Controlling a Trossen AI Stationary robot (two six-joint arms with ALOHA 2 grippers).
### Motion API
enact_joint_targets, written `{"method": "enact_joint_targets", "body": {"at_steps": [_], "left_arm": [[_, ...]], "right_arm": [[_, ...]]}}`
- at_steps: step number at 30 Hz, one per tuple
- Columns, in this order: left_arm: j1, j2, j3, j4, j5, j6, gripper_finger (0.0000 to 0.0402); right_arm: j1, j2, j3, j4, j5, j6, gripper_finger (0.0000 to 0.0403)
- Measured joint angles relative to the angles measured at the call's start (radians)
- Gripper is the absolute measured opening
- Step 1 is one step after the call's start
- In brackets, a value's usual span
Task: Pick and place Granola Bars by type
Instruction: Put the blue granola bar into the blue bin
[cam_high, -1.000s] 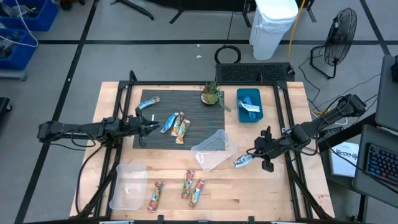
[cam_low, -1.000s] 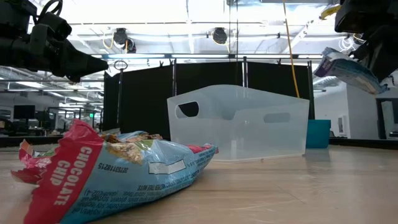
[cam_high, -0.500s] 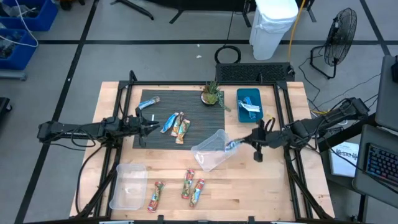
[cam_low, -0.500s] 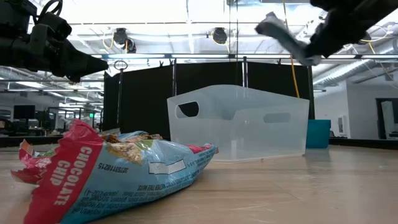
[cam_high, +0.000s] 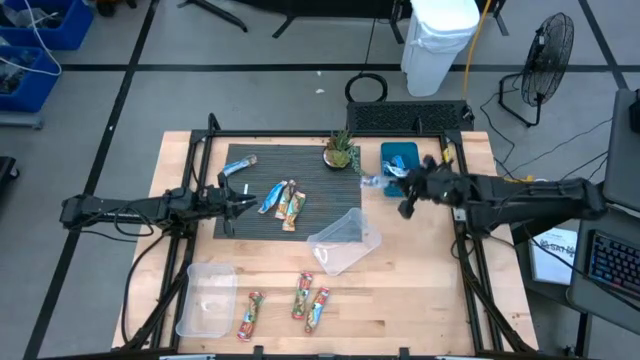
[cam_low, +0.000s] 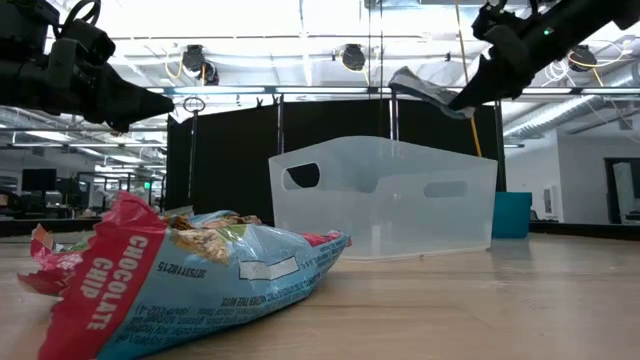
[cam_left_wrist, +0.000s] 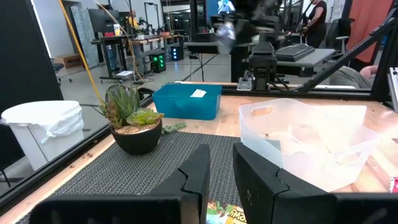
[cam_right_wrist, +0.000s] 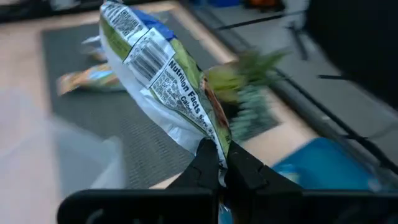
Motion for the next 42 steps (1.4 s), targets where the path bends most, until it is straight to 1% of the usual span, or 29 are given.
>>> {"method": "enact_joint_targets", "body": {"at_steps": [5,9,12,15,18,21,26,31,35,39,42], "left_arm": [[0.0,0.0,0.0,0.0,0.0,0.0,0.0076],[0.0,0.0,0.0,0.0,0.0,0.0,0.0076],[0.0,0.0,0.0,0.0,0.0,0.0,0.0076],[0.0,0.0,0.0,0.0,0.0,0.0,0.0076],[0.0,0.0,0.0,0.0,0.0,0.0,0.0076],[0.0,0.0,0.0,0.0,0.0,0.0,0.0076],[0.0,0.0,0.0,0.0,0.0,0.0,0.0076],[0.0,0.0,0.0,0.0,0.0,0.0,0.0076],[0.0,0.0,0.0,0.0,0.0,0.0,0.0076],[0.0,0.0,0.0,0.0,0.0,0.0,0.0076],[0.0,0.0,0.0,0.0,0.0,0.0,0.0076]], "right_arm": [[-0.214,-0.05,0.0,0.002,0.002,-0.027,0.0001],[-0.37,-0.044,0.0,0.003,0.002,-0.051,0.0001],[-0.454,-0.014,0.0,-0.017,-0.005,-0.052,0.0001],[-0.512,0.032,0.0,-0.065,-0.061,-0.052,0.0001],[-0.542,0.089,0.0,-0.091,-0.13,-0.036,0.0001],[-0.549,0.15,-0.009,-0.084,-0.159,-0.028,0.0001],[-0.551,0.254,-0.025,-0.082,-0.158,-0.029,0.0001],[-0.576,0.334,-0.03,-0.081,-0.154,-0.027,0.0002],[-0.602,0.366,-0.03,-0.063,-0.148,-0.034,0.0002],[-0.62,0.379,-0.03,-0.051,-0.103,-0.044,0.0002],[-0.631,0.386,-0.03,-0.047,-0.103,-0.045,0.0002]]}}
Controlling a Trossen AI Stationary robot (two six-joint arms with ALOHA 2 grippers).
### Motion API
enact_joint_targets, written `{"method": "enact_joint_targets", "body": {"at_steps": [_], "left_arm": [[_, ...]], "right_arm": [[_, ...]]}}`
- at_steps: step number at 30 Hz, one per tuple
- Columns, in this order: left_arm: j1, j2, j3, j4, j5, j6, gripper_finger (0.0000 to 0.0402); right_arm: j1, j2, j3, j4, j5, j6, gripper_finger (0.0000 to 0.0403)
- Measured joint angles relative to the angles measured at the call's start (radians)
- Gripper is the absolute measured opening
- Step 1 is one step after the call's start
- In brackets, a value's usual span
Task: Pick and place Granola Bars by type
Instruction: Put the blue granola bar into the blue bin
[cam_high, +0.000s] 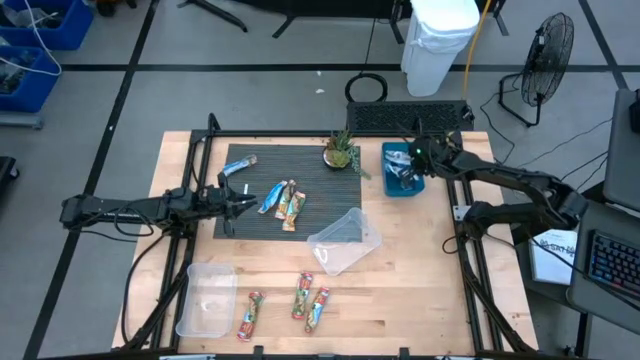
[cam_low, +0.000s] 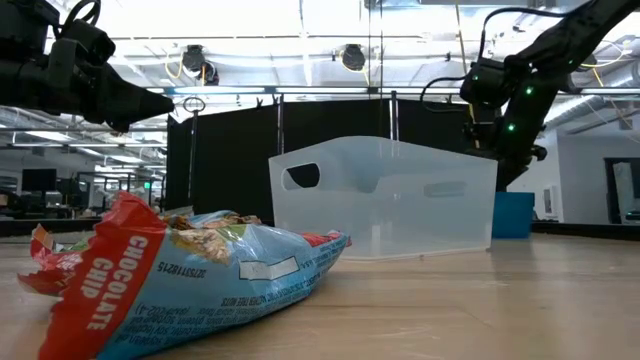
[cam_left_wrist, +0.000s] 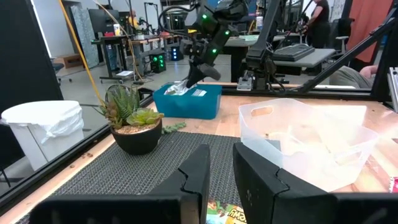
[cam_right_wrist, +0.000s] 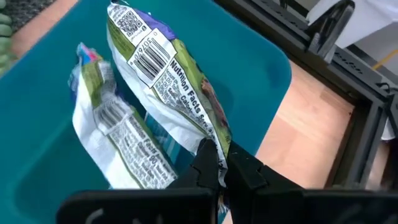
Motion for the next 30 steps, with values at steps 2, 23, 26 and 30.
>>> {"method": "enact_joint_targets", "body": {"at_steps": [2,23,26,30], "left_arm": [[0.0,0.0,0.0,0.0,0.0,0.0,0.0076],[0.0,0.0,0.0,0.0,0.0,0.0,0.0076],[0.0,0.0,0.0,0.0,0.0,0.0,0.0076],[0.0,0.0,0.0,0.0,0.0,0.0,0.0076]], "right_arm": [[-0.002,0.006,0.0,0.007,0.0,-0.001,0.0002],[-0.001,0.013,0.0,0.032,-0.029,-0.007,0.0007],[-0.001,0.013,0.0,0.038,-0.029,-0.007,0.0016],[-0.001,0.013,0.0,0.05,-0.029,-0.002,0.0034]]}}
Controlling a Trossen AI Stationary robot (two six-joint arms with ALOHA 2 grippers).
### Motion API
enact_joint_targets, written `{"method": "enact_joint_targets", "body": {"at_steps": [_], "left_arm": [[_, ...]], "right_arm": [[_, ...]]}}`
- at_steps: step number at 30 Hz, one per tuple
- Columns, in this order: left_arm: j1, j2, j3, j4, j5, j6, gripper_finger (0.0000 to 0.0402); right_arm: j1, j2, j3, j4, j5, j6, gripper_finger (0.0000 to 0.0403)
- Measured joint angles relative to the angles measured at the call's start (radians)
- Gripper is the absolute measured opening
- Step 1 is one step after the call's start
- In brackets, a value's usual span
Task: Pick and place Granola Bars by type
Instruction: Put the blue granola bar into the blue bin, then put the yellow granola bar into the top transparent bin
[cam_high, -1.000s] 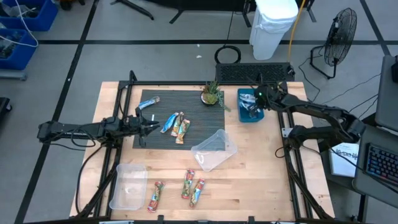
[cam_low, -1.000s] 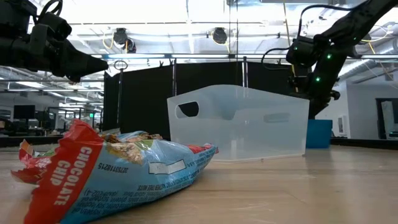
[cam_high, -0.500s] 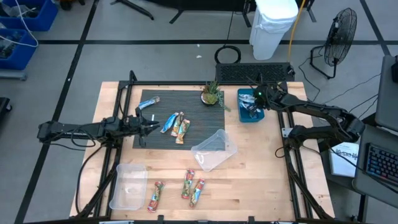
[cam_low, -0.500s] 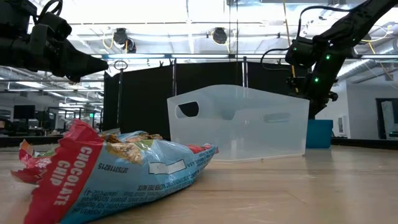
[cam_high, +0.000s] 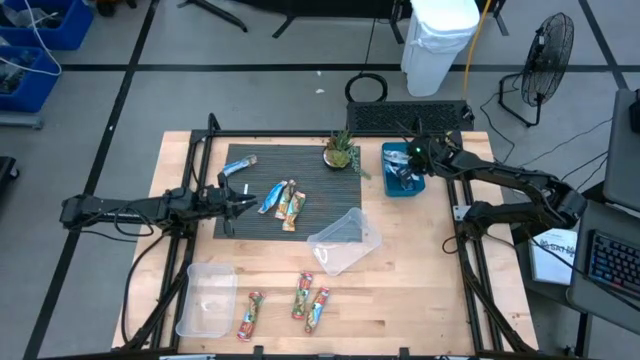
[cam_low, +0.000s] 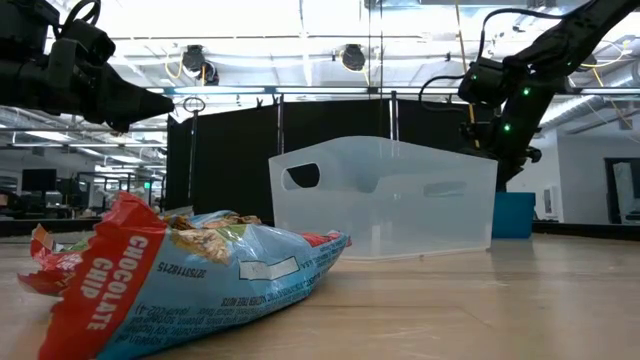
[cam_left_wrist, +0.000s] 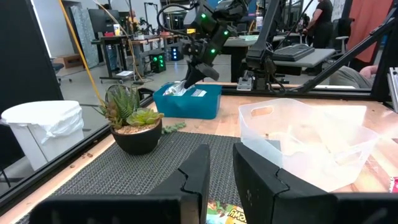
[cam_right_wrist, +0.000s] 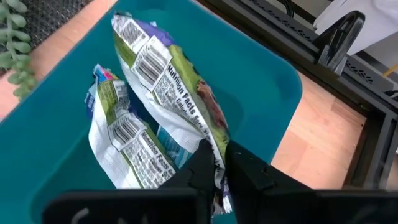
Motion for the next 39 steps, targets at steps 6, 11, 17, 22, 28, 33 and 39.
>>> {"method": "enact_joint_targets", "body": {"at_steps": [6,11,17,22,28,33,39], "left_arm": [[0.0,0.0,0.0,0.0,0.0,0.0,0.0076],[0.0,0.0,0.0,0.0,0.0,0.0,0.0076],[0.0,0.0,0.0,0.0,0.0,0.0,0.0076],[0.0,0.0,0.0,0.0,0.0,0.0,0.0076],[0.0,0.0,0.0,0.0,0.0,0.0,0.0076],[0.0,0.0,0.0,0.0,0.0,0.0,0.0076],[0.0,0.0,0.0,0.0,0.0,0.0,0.0076]], "right_arm": [[0.0,0.0,0.0,0.002,0.0,0.002,0.0069],[0.0,0.0,0.0,0.004,0.0,0.002,0.0095],[0.001,0.0,0.0,0.076,-0.001,0.002,0.0116],[0.017,-0.001,0.0,0.177,-0.002,-0.006,0.012],[0.06,-0.001,0.0,0.281,-0.18,-0.003,0.0121],[0.126,-0.001,-0.001,0.345,-0.433,-0.001,0.0116],[0.288,-0.001,-0.001,0.428,-0.66,-0.005,0.0113]]}}
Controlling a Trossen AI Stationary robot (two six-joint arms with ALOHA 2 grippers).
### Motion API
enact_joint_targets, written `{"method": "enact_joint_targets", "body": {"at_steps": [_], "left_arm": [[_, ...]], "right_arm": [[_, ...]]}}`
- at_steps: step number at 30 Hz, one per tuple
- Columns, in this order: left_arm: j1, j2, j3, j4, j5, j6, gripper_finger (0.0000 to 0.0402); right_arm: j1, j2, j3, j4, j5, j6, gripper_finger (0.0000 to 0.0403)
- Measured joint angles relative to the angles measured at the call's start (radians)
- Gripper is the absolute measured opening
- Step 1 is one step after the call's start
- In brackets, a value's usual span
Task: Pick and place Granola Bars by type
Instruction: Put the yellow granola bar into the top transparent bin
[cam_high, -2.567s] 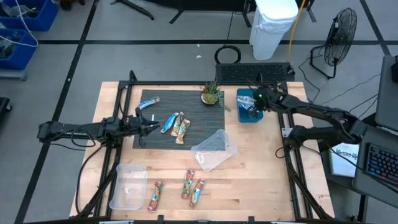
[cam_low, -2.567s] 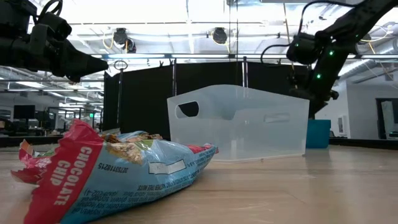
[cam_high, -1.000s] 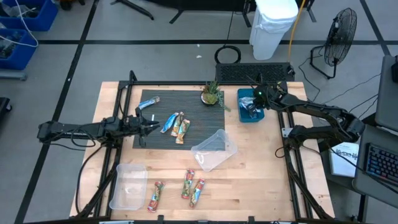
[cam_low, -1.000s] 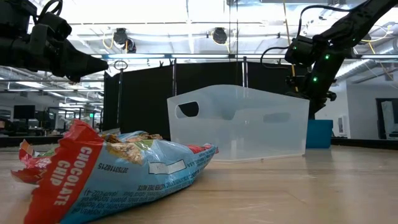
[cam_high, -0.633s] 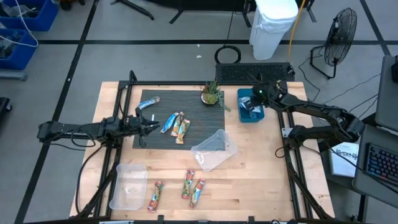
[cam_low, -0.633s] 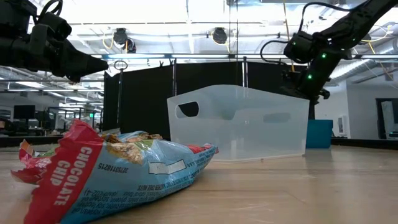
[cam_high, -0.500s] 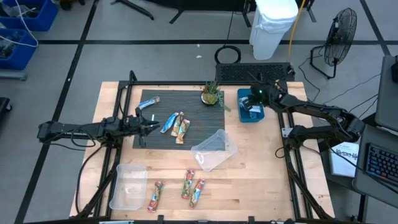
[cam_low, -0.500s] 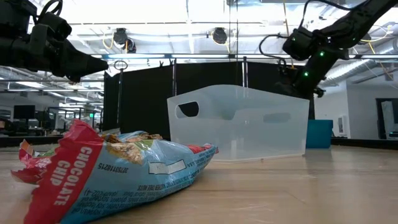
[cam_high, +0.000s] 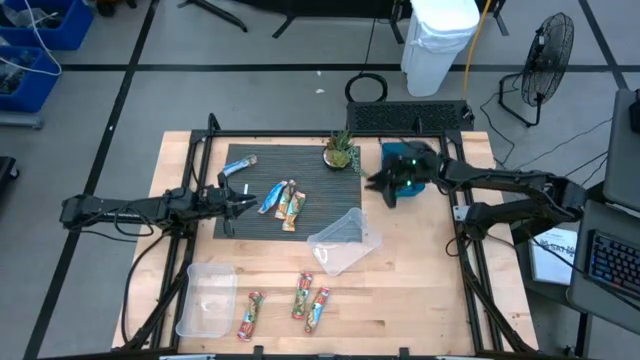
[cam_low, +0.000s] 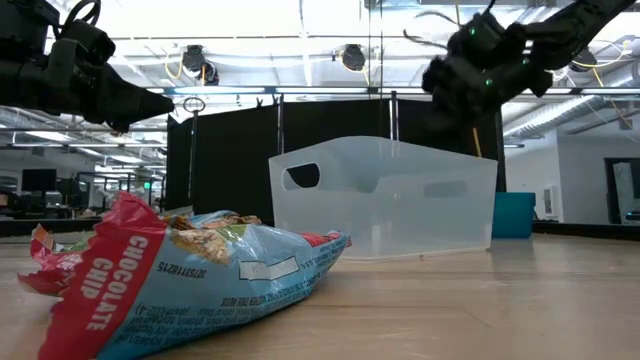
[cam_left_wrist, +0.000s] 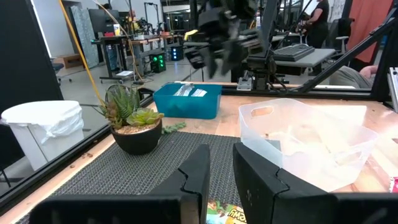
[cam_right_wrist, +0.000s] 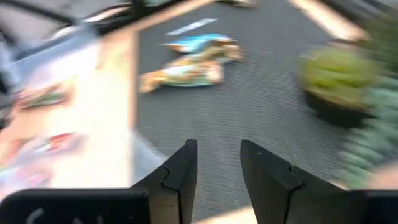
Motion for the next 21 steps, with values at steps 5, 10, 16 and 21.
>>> {"method": "enact_joint_targets", "body": {"at_steps": [5,10,16,21], "left_arm": [[0.0,0.0,0.0,0.0,0.0,0.0,0.0076],[0.0,0.0,0.0,0.0,0.0,0.0,0.0076],[0.0,0.0,0.0,0.0,0.0,0.0,0.0076],[0.0,0.0,0.0,0.0,0.0,0.0,0.0076]], "right_arm": [[0.18,0.0,-0.01,0.091,-0.017,0.001,0.0112],[0.349,-0.015,-0.112,0.351,-0.02,0.03,0.0111],[0.444,-0.138,-0.237,0.439,0.03,0.081,0.0111],[0.495,-0.318,-0.336,0.44,0.127,0.114,0.0109]]}}
